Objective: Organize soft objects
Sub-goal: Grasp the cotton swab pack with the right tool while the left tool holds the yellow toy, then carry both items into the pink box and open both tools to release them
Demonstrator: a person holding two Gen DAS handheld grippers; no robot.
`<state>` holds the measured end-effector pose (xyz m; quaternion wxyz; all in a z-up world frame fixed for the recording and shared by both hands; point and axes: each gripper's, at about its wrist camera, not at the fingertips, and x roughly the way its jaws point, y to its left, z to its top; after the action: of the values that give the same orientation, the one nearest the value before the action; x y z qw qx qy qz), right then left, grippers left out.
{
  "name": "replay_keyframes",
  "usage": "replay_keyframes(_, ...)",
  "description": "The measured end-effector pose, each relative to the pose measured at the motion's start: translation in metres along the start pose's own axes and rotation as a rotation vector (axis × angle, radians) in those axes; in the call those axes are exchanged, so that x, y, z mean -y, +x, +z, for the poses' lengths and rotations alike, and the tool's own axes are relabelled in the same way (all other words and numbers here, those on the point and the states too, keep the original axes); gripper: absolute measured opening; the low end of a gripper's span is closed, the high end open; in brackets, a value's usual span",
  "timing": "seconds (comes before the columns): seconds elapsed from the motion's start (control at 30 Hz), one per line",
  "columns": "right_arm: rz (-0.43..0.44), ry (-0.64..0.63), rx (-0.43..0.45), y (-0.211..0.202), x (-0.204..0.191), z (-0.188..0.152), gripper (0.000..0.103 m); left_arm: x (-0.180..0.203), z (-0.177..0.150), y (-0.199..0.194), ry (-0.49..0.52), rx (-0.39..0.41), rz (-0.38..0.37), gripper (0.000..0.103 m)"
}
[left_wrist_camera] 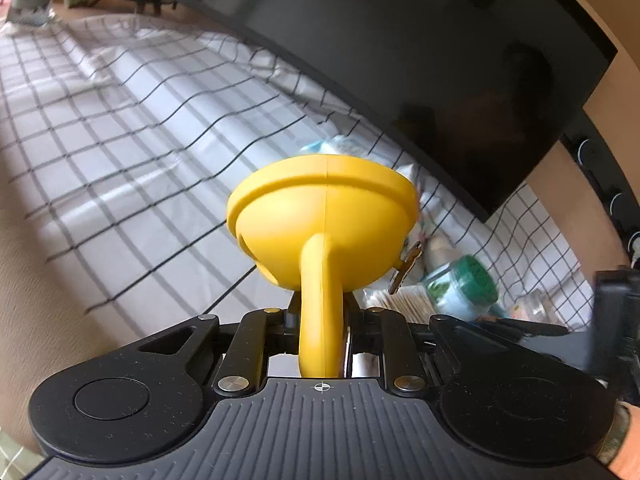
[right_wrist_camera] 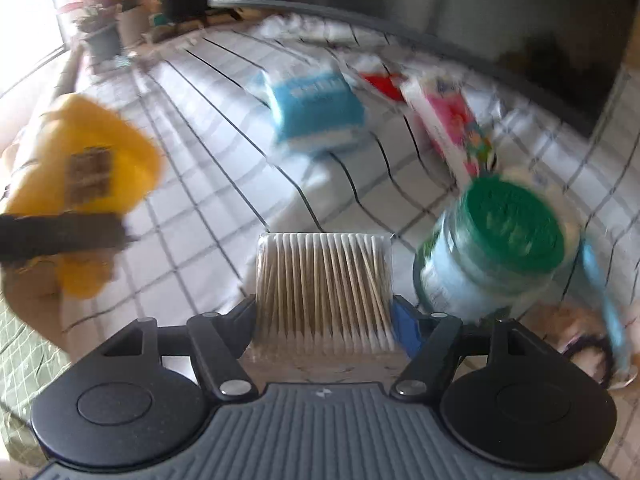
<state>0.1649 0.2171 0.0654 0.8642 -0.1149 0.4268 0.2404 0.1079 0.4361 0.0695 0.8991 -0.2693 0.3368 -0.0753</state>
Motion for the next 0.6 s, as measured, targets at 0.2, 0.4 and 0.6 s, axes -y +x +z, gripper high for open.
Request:
replay_keyframes(0.2, 0.005, -0.015, 0.134, -0.084, 0.030, 0.030, 0.070, 0.054, 0.036, -0.002, 0.061, 0.055, -0.019, 0.020)
replay_keyframes(0.4, -0.100, 0.022, 0.246, -0.164, 0.102, 0.037, 0.070, 0.130, 0.066, 0.006, 0.104, 0.070, -0.051, 0.020)
replay_keyframes(0.6, -0.252, 0.095, 0.339, -0.227, 0.179, 0.004, 0.070, 0.227, 0.061, 0.028, 0.194, 0.022, -0.133, 0.021)
